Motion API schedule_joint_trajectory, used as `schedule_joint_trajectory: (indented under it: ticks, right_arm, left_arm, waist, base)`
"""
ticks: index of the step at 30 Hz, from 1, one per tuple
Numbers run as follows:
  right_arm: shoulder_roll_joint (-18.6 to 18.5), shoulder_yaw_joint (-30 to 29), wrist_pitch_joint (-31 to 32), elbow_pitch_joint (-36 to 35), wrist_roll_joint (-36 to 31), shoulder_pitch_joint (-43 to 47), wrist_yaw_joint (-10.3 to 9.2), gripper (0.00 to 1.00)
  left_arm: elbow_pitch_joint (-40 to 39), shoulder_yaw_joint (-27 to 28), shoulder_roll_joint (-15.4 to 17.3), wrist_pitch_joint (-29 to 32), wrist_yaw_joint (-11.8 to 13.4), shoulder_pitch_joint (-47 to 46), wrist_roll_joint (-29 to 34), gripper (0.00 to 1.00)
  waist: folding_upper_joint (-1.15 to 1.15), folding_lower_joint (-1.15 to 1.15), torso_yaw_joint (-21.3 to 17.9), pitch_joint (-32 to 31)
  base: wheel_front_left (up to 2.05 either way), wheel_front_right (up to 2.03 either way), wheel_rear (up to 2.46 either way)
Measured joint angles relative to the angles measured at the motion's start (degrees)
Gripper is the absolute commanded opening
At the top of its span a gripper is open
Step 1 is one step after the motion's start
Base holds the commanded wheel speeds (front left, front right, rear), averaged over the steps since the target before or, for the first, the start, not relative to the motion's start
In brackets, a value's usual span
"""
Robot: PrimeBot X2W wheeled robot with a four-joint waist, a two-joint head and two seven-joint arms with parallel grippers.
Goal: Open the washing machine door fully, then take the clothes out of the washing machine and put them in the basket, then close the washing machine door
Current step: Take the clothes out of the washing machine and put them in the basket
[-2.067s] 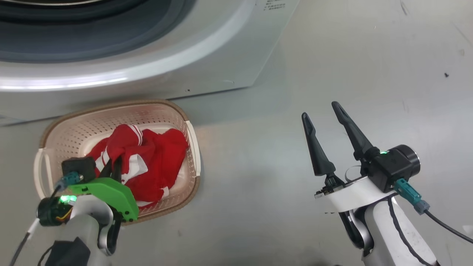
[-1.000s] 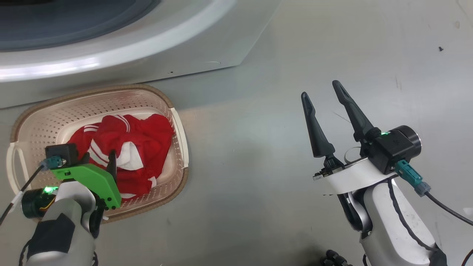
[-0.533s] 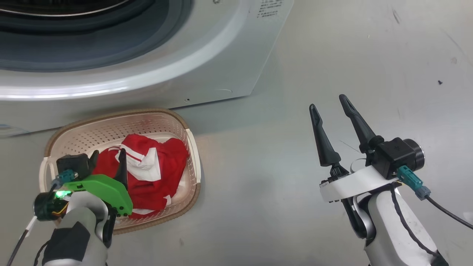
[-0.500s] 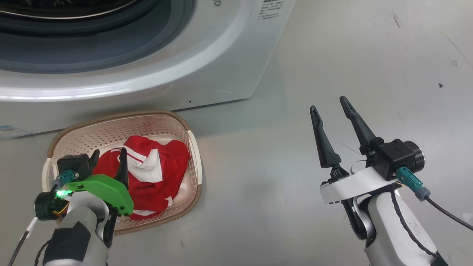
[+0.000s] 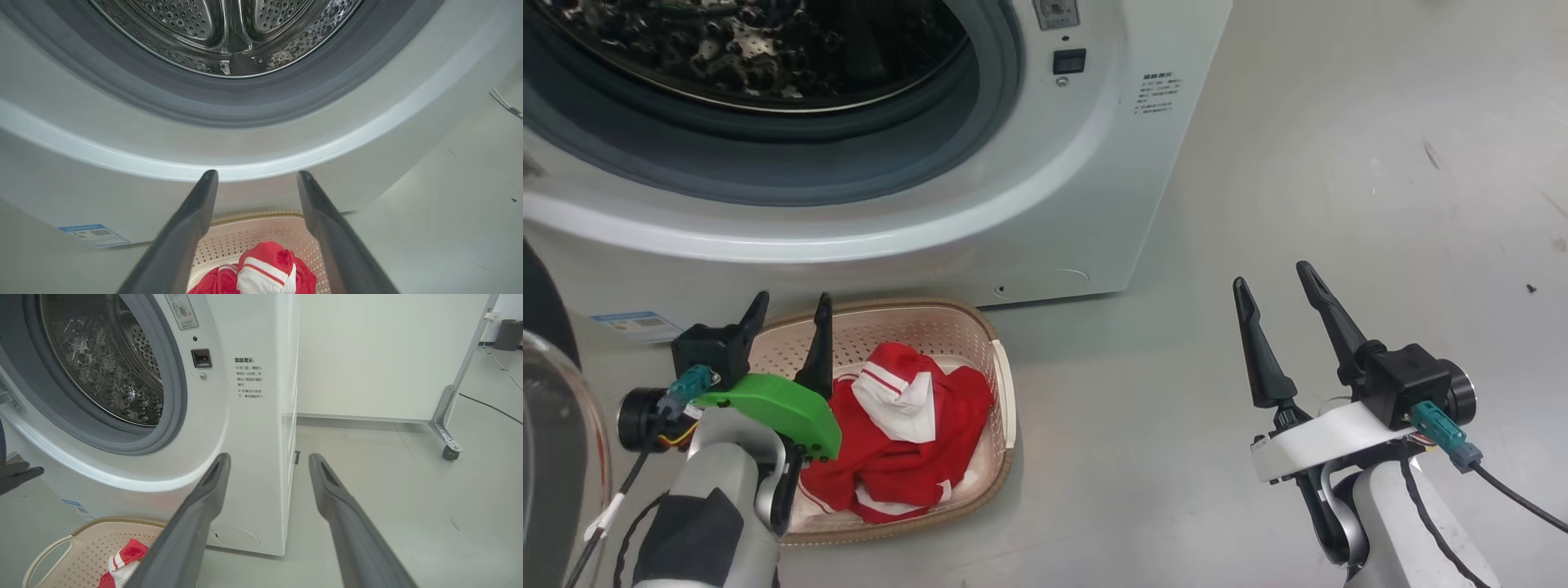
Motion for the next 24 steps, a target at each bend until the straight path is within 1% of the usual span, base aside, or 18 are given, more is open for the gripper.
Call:
schedule_joint_trajectory:
  ticks: [4, 6, 7, 11, 16, 17, 24]
  right_arm:
    - [0.05, -0.34, 0.0, 0.05, -0.09, 0.69, 0.01, 1.0]
    - [0.07, -0.69, 0.0, 0.1, -0.09, 1.22, 0.01, 1.0]
    - [0.09, -0.84, 0.0, 0.18, -0.09, 1.78, 0.01, 1.0]
    - [0.13, -0.81, 0.0, 0.47, -0.09, 2.87, 0.15, 1.0]
    - [0.18, -0.78, 0.0, 1.01, -0.11, 4.66, 0.49, 1.0]
    - [0.18, -0.78, 0.0, 1.01, -0.11, 4.66, 0.49, 1.0]
    - [0.24, -1.67, 0.0, 1.36, -0.09, 7.6, 0.38, 1.0]
  left_arm:
    - [-7.14, 0.67, 0.0, 0.0, 0.13, 0.94, 0.99, 1.0]
    - [-10.17, 1.07, 0.0, 0.01, 0.6, 1.45, 1.54, 1.0]
    - [-12.88, 1.37, 0.02, 0.0, 0.65, 2.45, 1.71, 1.0]
    - [-17.81, 1.74, 0.08, 0.0, 1.51, 5.21, 3.34, 1.0]
    - [-22.1, 2.02, 0.47, 0.0, 2.67, 9.66, 4.54, 1.0]
    - [-22.1, 2.02, 0.47, 0.0, 2.67, 9.66, 4.54, 1.0]
    - [-25.69, 2.63, 0.44, 0.0, 4.1, 17.88, 4.5, 1.0]
  waist:
    - [0.0, 0.0, 1.48, -2.43]
    - [0.0, 0.0, 2.16, -3.66]
    - [0.0, 0.0, 2.78, -4.88]
    - [0.0, 0.0, 3.84, -7.29]
    - [0.0, 0.0, 4.64, -10.19]
    - [0.0, 0.0, 4.64, -10.19]
    - [0.0, -0.01, 4.89, -13.8]
  base:
    - [0.0, 0.0, 0.0]
    - [0.0, 0.0, 0.0]
    - [0.0, 0.0, 0.0]
    - [0.0, 0.0, 0.0]
    - [0.0, 0.0, 0.0]
    - [0.0, 0.0, 0.0]
    - [0.0, 0.0, 0.0]
